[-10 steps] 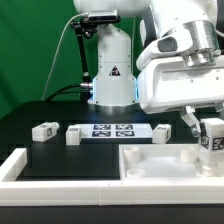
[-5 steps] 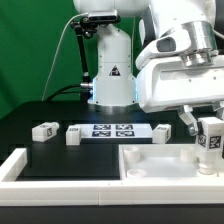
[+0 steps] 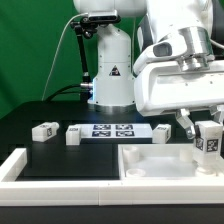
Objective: Assemble one leg
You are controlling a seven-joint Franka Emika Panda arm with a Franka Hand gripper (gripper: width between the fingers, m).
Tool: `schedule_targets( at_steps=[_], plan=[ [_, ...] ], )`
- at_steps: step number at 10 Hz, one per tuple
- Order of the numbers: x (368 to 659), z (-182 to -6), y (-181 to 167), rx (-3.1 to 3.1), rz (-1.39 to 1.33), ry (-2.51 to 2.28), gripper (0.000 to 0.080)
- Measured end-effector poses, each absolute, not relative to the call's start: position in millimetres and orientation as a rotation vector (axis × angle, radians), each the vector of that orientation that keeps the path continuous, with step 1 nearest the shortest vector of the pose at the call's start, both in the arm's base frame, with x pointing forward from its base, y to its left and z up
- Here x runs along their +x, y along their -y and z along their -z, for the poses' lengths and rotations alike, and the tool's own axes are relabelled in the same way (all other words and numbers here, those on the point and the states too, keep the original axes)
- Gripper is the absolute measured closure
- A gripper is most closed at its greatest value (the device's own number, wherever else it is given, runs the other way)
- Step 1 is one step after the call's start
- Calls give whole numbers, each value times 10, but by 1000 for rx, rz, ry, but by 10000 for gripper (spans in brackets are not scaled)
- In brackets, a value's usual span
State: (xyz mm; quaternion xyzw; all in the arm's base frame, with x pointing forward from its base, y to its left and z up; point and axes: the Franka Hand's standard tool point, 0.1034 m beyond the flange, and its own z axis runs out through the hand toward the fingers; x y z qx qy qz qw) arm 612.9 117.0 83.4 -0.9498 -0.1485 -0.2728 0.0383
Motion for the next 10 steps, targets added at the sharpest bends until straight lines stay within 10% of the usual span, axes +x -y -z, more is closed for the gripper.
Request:
schedule_targets(
  at_steps=[8,10],
  plan=[
    [6132,-785,-1182,-2904,873,452,506],
    [6132,-785,-1182,-2904,873,452,195]
  ],
)
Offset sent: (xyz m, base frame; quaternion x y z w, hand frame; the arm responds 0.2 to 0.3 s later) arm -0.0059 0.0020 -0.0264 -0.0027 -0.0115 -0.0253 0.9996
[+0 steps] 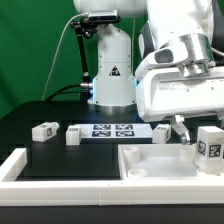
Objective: Assemble one leg
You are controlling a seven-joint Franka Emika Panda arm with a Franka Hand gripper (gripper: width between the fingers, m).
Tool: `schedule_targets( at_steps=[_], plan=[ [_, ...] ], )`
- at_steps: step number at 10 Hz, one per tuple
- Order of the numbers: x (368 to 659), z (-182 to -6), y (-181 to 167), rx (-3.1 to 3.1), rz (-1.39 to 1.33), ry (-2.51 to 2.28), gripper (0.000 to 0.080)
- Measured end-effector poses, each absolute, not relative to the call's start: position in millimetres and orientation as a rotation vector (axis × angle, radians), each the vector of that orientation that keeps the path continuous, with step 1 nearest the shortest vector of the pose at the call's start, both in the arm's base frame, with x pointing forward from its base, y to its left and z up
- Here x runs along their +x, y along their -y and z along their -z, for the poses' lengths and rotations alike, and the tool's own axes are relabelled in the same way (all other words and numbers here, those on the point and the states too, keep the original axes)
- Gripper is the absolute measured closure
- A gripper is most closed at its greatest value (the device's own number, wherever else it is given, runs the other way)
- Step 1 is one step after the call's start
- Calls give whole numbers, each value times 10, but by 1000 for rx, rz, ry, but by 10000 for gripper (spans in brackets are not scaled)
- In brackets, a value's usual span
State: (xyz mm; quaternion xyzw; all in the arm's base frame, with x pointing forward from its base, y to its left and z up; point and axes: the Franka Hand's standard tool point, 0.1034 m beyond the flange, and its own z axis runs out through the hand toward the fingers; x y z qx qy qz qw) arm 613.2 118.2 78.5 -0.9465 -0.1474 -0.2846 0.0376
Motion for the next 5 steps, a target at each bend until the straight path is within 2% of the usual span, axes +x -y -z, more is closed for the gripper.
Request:
schedule_targets(
  at_steps=[1,2,5],
  plan=[
    [6132,-785,-1182,-2904,873,452,195],
    [6132,-785,-1182,-2904,873,452,158],
    [6132,-785,-1182,-2904,873,452,150]
  ],
)
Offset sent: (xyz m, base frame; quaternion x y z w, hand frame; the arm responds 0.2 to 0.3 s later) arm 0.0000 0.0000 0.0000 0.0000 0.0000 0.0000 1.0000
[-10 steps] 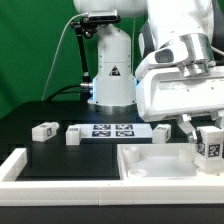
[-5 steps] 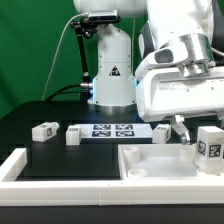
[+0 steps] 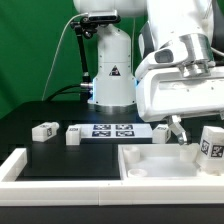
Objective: Assemble one leg
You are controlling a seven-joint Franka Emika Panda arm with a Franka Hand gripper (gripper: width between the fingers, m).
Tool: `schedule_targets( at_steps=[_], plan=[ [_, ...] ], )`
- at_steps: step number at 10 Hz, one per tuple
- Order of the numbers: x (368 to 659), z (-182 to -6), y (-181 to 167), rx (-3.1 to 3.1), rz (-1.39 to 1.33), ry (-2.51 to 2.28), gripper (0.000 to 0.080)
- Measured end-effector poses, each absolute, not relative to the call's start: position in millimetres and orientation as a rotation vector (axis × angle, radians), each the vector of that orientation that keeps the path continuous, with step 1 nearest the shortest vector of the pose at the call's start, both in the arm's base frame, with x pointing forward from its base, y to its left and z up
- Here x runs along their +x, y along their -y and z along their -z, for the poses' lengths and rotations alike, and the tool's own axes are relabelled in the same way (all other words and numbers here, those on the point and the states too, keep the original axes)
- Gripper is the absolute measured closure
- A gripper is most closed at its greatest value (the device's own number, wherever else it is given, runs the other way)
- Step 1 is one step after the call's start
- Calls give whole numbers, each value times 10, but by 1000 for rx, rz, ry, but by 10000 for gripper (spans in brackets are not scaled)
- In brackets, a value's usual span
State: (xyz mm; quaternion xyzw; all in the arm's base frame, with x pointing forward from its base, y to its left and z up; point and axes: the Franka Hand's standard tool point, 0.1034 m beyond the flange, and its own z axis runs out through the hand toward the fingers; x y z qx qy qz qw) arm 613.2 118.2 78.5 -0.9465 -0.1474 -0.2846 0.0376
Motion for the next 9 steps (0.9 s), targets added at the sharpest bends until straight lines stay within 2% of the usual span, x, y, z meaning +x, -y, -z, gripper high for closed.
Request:
schedule_targets(
  at_steps=[5,6,9],
  plan=[
    [6258,-958,-1217,-2908,837,463,150],
    [6209,-893,-1249,-2929,700,475,150],
    [6242,-887,-1286,-2962,266,488,150]
  ],
)
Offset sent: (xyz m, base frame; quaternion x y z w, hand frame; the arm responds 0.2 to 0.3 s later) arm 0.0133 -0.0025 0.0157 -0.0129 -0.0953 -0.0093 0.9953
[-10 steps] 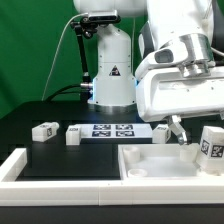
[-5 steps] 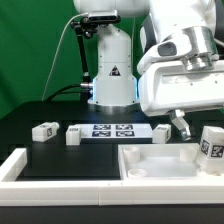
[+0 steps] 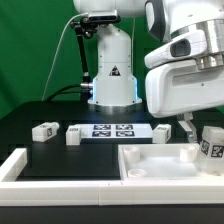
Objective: Assemble one leg
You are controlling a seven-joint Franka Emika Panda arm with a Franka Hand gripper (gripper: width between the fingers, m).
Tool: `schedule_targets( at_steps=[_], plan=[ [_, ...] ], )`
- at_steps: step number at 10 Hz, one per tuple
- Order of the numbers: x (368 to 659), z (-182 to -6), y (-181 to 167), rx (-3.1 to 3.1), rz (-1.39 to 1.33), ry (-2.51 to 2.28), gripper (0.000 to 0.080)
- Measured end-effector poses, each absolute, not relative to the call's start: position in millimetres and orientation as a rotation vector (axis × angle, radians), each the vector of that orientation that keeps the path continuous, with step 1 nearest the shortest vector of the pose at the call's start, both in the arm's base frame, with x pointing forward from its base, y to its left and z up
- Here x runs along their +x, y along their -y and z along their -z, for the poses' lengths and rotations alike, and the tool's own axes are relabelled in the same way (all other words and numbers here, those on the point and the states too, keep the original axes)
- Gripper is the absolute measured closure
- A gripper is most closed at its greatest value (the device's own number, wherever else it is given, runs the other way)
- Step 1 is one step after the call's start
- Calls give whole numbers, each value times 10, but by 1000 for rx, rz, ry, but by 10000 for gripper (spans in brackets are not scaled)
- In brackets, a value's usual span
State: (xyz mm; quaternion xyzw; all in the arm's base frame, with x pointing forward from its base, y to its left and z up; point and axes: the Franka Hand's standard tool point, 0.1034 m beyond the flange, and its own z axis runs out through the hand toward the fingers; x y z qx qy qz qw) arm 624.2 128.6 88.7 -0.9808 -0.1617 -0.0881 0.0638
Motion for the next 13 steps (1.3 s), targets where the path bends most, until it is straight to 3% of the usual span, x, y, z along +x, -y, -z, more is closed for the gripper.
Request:
schedule_targets(
  at_steps=[3,4,6,7,8,9,13],
  plan=[
    [6165,-880,-1245,-2940,-146,494,150],
    [6331,-887,-1235,-2944,-30,491,150],
    [6283,-870,-1237,-2945,-39,493,173],
    [6284,-868,-1236,-2945,-39,493,386],
    [6283,-866,-1236,-2945,-40,492,386],
    [6295,-874,-1222,-2947,-35,491,498],
    [6296,-878,-1212,-2967,-37,365,498]
  ],
)
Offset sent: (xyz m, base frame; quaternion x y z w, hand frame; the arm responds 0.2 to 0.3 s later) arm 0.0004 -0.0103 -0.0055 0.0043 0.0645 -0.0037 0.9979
